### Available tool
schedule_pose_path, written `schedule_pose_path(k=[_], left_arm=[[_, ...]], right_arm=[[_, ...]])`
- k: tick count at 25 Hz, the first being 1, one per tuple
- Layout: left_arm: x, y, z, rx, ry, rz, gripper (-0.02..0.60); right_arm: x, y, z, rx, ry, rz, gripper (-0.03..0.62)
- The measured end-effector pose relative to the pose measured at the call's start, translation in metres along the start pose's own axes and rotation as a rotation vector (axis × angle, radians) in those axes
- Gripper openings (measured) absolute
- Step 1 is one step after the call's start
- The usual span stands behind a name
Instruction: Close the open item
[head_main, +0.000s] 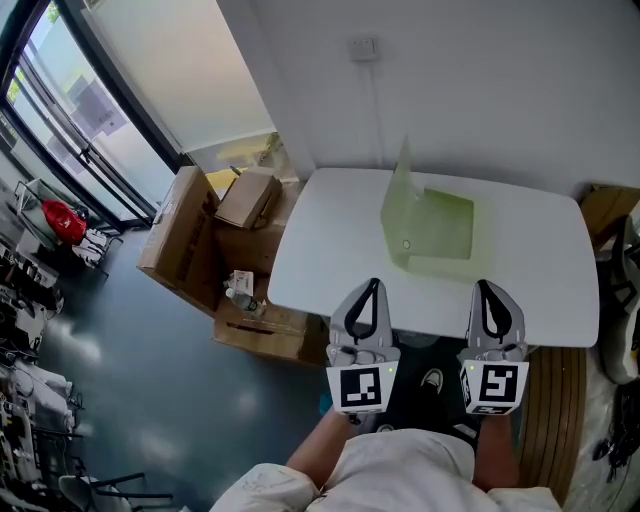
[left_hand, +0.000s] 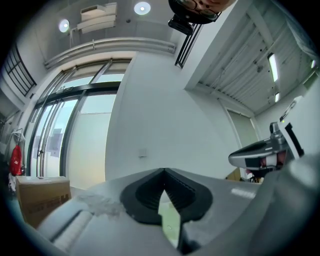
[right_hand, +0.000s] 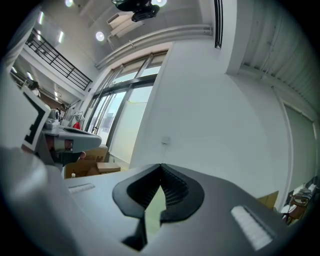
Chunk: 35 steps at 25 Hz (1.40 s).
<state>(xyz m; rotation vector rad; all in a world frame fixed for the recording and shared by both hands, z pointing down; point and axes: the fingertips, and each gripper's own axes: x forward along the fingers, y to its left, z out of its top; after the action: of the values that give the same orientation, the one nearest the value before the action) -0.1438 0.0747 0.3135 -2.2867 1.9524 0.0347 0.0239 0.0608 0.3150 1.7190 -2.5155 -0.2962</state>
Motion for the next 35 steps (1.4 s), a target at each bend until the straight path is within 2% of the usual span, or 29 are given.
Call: schedule_pose_path(k=[4,8,11,14,21,32,35], left_arm=[[0.039,-0.007,0.005,-0.006,0.009,0.005,-0.002],[0.077,-0.016,0.010,0.028,0.018,0.027,0.000],[0.103,-0.023,0.015,0.013,0.023,0.043,-0.002],[0.127,-0.029,0.017,0.069,0.019,0.042,-0.002],[0.179,-0.047,0.016,0.035,0.023,0.064,-0.001],[0.213,-0.033,0.008,0.039,0.024,0.087,-0.002],[0.225,-0.025,0.001,0.008,0.040,0.084,-0.002]], right_arm=[[0.026,-0.026,-0.002,0.002,-0.006,0.009,0.002],[0.050,-0.060,-0.008,0.020,-0.002,0.006,0.002],[0.067,-0.085,-0.011,0.035,-0.005,0.005,0.002],[0.083,-0.106,-0.014,0.046,-0.005,0.006,0.002],[0.122,-0.149,-0.029,0.057,0.001,0.013,0.002],[0.162,-0.163,-0.039,0.058,0.021,0.028,0.002],[0.173,-0.163,-0.044,0.048,0.032,0.008,0.002]])
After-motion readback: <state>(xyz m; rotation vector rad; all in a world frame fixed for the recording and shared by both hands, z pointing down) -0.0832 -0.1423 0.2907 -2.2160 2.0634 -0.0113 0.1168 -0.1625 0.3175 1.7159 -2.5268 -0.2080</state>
